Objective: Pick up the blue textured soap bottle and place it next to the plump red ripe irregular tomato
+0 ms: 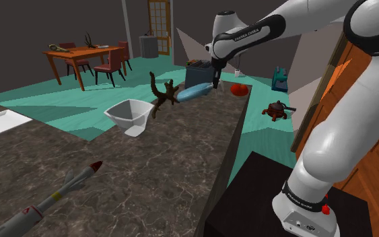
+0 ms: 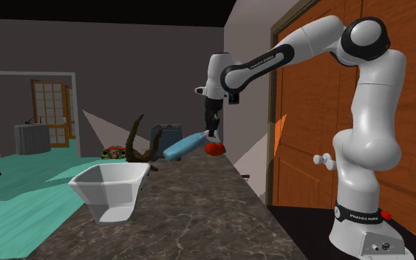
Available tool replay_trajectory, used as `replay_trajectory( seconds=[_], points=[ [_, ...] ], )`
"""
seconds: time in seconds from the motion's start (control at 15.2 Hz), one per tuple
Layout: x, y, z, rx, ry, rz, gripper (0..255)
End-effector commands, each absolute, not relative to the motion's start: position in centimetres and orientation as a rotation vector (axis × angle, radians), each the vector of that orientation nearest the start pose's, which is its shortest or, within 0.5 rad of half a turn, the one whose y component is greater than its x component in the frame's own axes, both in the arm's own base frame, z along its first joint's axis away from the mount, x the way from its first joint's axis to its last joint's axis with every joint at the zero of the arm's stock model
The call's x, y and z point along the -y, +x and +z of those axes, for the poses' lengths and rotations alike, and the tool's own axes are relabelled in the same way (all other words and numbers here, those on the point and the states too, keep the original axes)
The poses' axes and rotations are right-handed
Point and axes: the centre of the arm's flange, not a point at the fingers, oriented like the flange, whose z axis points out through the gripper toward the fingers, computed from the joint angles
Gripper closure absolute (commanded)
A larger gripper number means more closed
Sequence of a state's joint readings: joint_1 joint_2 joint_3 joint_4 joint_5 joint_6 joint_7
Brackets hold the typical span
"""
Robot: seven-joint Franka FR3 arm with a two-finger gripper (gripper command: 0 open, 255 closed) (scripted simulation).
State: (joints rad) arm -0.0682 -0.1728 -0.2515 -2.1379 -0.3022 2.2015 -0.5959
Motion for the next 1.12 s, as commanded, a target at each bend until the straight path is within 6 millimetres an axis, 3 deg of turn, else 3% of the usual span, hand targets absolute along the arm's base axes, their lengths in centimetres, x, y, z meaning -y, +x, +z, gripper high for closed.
replay_trajectory(
  seconds=[0.0,1.06],
  points=[
    [20.1,50.6,50.1,0.727,-3.360,-0.194,255],
    [39.1,59.8,50.2,0.727,-3.360,-0.194,255]
  ],
)
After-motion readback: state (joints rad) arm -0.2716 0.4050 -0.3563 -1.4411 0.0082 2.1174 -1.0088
